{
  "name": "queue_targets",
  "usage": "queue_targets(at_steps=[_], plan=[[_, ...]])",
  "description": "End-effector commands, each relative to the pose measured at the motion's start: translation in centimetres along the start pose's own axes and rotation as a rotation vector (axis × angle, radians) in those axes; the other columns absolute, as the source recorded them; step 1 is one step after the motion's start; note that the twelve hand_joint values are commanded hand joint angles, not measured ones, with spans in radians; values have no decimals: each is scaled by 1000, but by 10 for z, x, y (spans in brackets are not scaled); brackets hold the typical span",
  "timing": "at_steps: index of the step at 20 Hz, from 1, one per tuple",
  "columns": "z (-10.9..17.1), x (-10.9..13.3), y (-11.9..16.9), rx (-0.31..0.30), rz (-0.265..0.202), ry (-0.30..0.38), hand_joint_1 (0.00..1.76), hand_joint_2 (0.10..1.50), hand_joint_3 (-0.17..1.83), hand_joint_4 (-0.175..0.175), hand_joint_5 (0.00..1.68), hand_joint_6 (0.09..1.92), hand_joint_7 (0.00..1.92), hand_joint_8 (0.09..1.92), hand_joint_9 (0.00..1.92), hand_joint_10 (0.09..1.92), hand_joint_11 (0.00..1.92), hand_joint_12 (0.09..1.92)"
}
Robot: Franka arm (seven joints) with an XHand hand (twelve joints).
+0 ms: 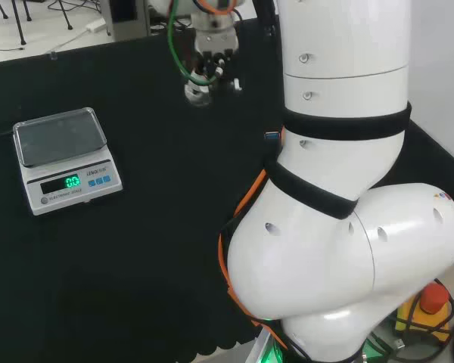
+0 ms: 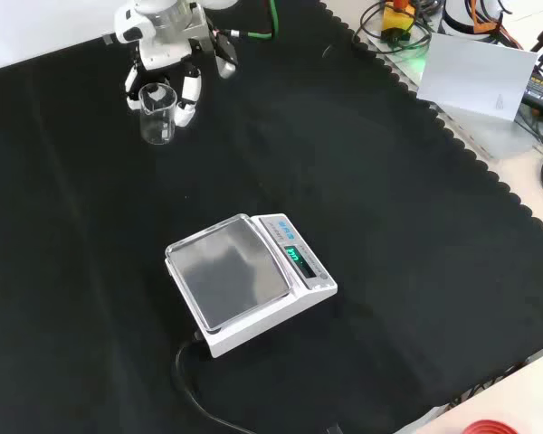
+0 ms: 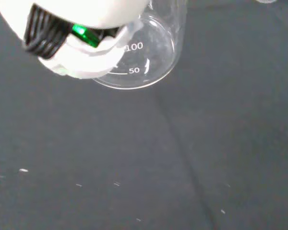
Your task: Put the beaker on the electronic balance.
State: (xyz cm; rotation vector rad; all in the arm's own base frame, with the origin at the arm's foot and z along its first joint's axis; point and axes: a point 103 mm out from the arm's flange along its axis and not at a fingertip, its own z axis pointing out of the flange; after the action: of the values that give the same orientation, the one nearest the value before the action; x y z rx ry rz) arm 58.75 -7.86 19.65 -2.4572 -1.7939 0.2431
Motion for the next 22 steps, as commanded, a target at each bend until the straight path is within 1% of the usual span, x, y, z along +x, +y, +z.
queue_targets(at_steps=[1, 3, 8, 14, 17, 22], plan=[[-61, -25, -39, -45, -95, 23, 1153, 733, 467, 90, 1325, 498, 1349, 717, 1538, 256, 1419, 767], [-67, -22, -45, -48, -116, 32, 1154, 731, 469, 90, 1326, 498, 1349, 718, 1539, 255, 1422, 766], [-77, -2, -57, -57, -177, 25, 1154, 730, 472, 90, 1327, 498, 1351, 719, 1542, 254, 1427, 766], [-74, 27, -67, -40, -238, 15, 1155, 727, 475, 88, 1328, 497, 1353, 719, 1544, 253, 1435, 765], [-73, 39, -72, -36, -260, 21, 1155, 726, 477, 87, 1329, 496, 1353, 719, 1545, 252, 1437, 764], [-76, 63, -80, -37, -302, 10, 1156, 724, 480, 86, 1330, 494, 1353, 719, 1546, 251, 1440, 762]])
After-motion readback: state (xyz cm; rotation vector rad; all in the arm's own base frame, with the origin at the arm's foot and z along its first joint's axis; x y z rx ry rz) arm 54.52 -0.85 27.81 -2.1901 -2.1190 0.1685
